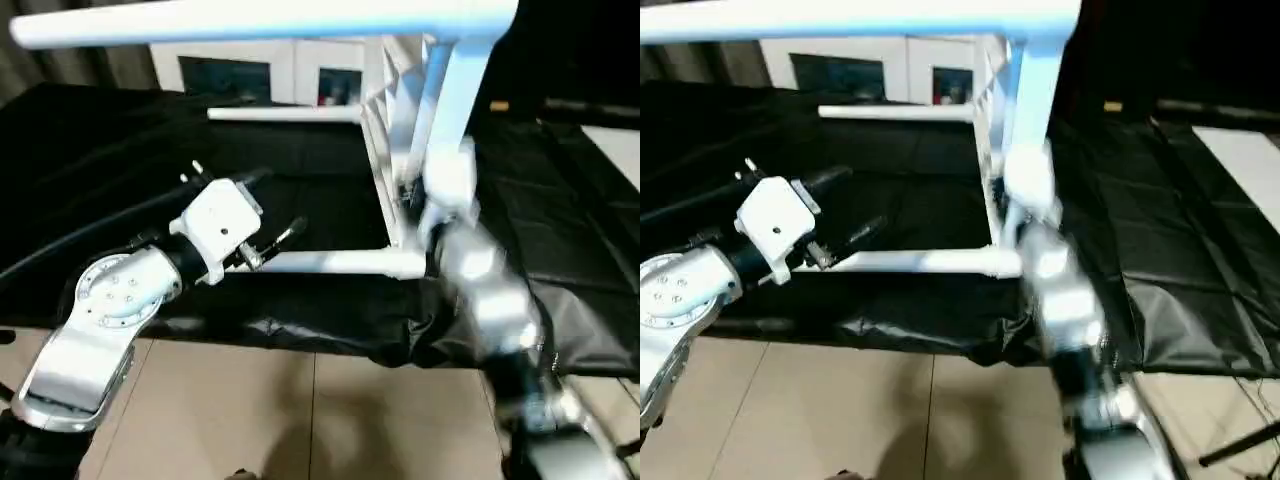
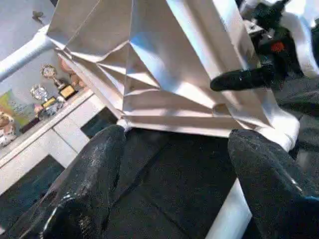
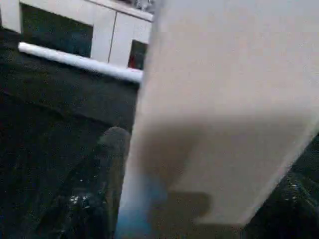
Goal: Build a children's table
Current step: Flip table
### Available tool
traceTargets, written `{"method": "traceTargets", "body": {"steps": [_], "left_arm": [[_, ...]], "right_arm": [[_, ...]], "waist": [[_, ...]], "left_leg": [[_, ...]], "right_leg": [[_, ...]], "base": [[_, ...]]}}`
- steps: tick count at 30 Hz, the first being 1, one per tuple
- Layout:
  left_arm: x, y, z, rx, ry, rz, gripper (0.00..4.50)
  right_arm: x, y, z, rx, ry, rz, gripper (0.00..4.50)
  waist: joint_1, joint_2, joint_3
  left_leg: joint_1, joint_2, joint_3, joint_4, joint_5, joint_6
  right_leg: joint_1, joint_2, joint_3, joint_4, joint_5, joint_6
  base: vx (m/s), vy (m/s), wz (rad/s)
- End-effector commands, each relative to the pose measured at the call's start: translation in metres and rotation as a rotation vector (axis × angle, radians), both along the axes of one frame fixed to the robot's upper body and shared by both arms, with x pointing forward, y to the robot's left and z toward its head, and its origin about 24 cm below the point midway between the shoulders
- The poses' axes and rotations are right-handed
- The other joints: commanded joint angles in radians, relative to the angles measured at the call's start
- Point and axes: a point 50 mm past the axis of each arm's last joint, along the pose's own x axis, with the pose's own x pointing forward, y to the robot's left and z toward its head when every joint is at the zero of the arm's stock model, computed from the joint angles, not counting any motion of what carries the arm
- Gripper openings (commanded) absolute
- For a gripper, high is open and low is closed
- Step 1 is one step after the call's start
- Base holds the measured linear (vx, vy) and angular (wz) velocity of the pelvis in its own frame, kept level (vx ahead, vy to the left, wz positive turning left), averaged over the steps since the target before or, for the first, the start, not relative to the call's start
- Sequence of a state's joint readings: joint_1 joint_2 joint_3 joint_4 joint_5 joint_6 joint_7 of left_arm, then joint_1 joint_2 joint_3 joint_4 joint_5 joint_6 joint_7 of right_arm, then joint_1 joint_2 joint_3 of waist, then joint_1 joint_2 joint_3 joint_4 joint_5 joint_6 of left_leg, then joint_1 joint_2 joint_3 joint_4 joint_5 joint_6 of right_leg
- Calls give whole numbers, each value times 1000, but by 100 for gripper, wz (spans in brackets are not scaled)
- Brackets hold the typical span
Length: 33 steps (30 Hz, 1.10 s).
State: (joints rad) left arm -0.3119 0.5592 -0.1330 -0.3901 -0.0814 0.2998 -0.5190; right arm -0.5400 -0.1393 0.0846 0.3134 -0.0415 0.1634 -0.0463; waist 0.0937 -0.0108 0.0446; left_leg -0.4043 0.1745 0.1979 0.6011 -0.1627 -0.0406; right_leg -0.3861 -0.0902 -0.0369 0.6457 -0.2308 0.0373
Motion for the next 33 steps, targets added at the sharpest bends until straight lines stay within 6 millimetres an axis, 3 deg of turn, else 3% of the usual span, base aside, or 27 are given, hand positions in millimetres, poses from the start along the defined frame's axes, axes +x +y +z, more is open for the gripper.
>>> {"method": "traceTargets", "body": {"steps": [1,3,8,9,14,17,18,19,22,24,33], "left_arm": [[4,0,-4,28,-22,47,369],[6,2,-5,38,-38,78,369],[8,4,-1,83,-150,72,369],[7,4,1,104,-191,59,369],[1,5,10,255,-358,-6,369],[-2,7,29,278,-546,-15,369],[-2,7,29,278,-546,-15,369],[-3,8,37,268,-604,-18,398],[-1,11,52,268,-705,-5,398],[4,15,62,323,-788,34,437],[35,44,83,492,-876,277,447]], "right_arm": [[-8,-9,11,29,-163,-11,341],[-12,-11,13,49,-213,-2,348],[-24,-12,22,70,-365,54,391],[-29,-12,25,59,-414,74,395],[-45,-10,30,-30,-574,139,440],[-56,-2,31,-100,-658,232,446],[-56,-2,31,-100,-658,232,446],[-58,2,31,-115,-673,273,450],[-63,17,27,-156,-672,394,450],[-66,31,19,-202,-645,497,450],[-67,53,11,-174,-584,610,450]], "waist": [[0,24,-63],[-2,18,-61],[-4,21,-61],[-4,26,-60],[-3,25,-57],[-2,22,-57],[-2,24,-56],[-4,23,-56],[-3,24,-56],[-5,23,-55],[-3,24,-58]], "left_leg": [[35,41,-29,-78,-256,-109],[37,44,-28,-80,-292,-106],[36,45,-33,-81,-306,-83],[38,45,-33,-81,-311,-81],[37,46,-34,-82,-349,-74],[36,48,-36,-82,-357,-68],[37,47,-35,-83,-365,-65],[36,47,-36,-83,-364,-62],[36,48,-36,-83,-372,-53],[33,47,-38,-82,-373,-47],[35,49,-39,-82,-361,-50]], "right_leg": [[20,-39,33,-68,-12,-130],[18,-39,35,-76,-45,-121],[19,-37,34,-77,-39,-128],[18,-36,34,-75,-41,-134],[16,-38,34,-82,-90,-126],[17,-40,35,-82,-92,-134],[16,-39,35,-82,-101,-138],[16,-39,35,-81,-98,-141],[15,-39,35,-81,-100,-151],[17,-39,35,-80,-107,-149],[13,-40,36,-75,-82,-168]], "base": [[0,0,0],[0,0,0],[0,0,0],[0,0,0],[0,0,0],[0,0,0],[0,0,0],[0,0,0],[0,0,0],[0,0,0],[0,0,0]]}}
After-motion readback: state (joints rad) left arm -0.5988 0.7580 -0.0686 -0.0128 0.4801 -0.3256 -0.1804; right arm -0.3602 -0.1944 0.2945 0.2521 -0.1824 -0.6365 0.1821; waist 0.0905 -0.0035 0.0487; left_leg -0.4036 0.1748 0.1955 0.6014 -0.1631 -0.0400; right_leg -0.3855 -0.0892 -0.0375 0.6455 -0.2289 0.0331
